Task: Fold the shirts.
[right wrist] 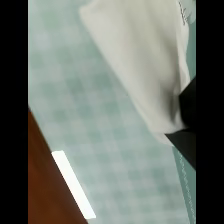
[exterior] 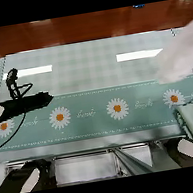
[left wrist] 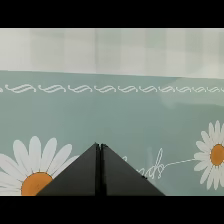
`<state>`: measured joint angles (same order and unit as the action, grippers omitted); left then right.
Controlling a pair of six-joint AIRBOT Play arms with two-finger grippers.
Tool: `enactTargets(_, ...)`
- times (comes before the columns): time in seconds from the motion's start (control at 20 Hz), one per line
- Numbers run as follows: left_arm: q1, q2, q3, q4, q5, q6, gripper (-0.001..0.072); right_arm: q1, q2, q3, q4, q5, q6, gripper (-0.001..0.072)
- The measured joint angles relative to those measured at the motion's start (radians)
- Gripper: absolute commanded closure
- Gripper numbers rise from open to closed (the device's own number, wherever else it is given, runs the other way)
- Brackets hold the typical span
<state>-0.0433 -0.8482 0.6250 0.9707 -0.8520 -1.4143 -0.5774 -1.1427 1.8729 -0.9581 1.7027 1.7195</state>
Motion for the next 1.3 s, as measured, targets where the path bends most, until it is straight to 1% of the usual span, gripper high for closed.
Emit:
enactTargets(0.2, 0.000, 0.000, 0.000, 0.000, 0.027, 0.000, 0.0685, -0.206, 0.113, -0.190, -0.043, 0.095, -0.047, 0.0697)
enactTargets(0.4, 0.000, 0.000, 0.000, -0.003, 0.066, 0.000, 0.0685, -0.415, 0.264, -0.446, -0.185, 0.134, -0.089, 0.0697)
enactTargets(0.5, 0.000, 0.000, 0.000, -0.003, 0.072, 0.000, 0.0685, -0.499, 0.335, -0.548, -0.298, 0.142, -0.096, 0.0695)
enactTargets(0.7, 0.000, 0.000, 0.000, -0.003, 0.080, 0.000, 0.0685, -0.573, 0.431, -0.671, -0.602, 0.146, -0.079, 0.0694)
enactTargets(0.8, 0.000, 0.000, 0.000, -0.003, 0.072, 0.000, 0.0685, -0.586, 0.446, -0.709, -0.706, 0.148, -0.077, 0.0693)
enactTargets(0.85, 0.000, 0.000, 0.000, -0.003, 0.067, 0.000, 0.0685, -0.590, 0.447, -0.731, -0.743, 0.147, -0.076, 0.0674)
enactTargets(0.9, 0.000, 0.000, 0.000, -0.003, 0.065, 0.000, 0.0685, -0.594, 0.449, -0.758, -0.771, 0.147, -0.077, 0.0446)
enactTargets(0.95, 0.000, -0.001, 0.000, -0.003, 0.060, 0.000, 0.0685, -0.595, 0.449, -0.787, -0.794, 0.147, -0.077, 0.0299)
enactTargets(1.1, 0.000, -0.008, 0.000, -0.003, 0.061, 0.000, 0.0686, -0.597, 0.451, -0.880, -0.847, 0.146, -0.077, 0.0306)
enactTargets(1.15, 0.000, -0.013, 0.000, -0.003, 0.067, 0.001, 0.0685, -0.592, 0.449, -0.899, -0.858, 0.147, -0.077, 0.0324)
enactTargets(1.2, 0.000, -0.019, 0.001, -0.003, 0.073, 0.005, 0.0685, -0.580, 0.443, -0.913, -0.867, 0.146, -0.077, 0.0445)
enactTargets(1.25, 0.000, -0.026, 0.003, -0.003, 0.085, 0.011, 0.0685, -0.563, 0.435, -0.921, -0.866, 0.147, -0.077, 0.0603)
enactTargets(1.3, 0.000, -0.035, 0.010, -0.003, 0.098, 0.020, 0.0685, -0.535, 0.422, -0.922, -0.861, 0.147, -0.077, 0.0693)
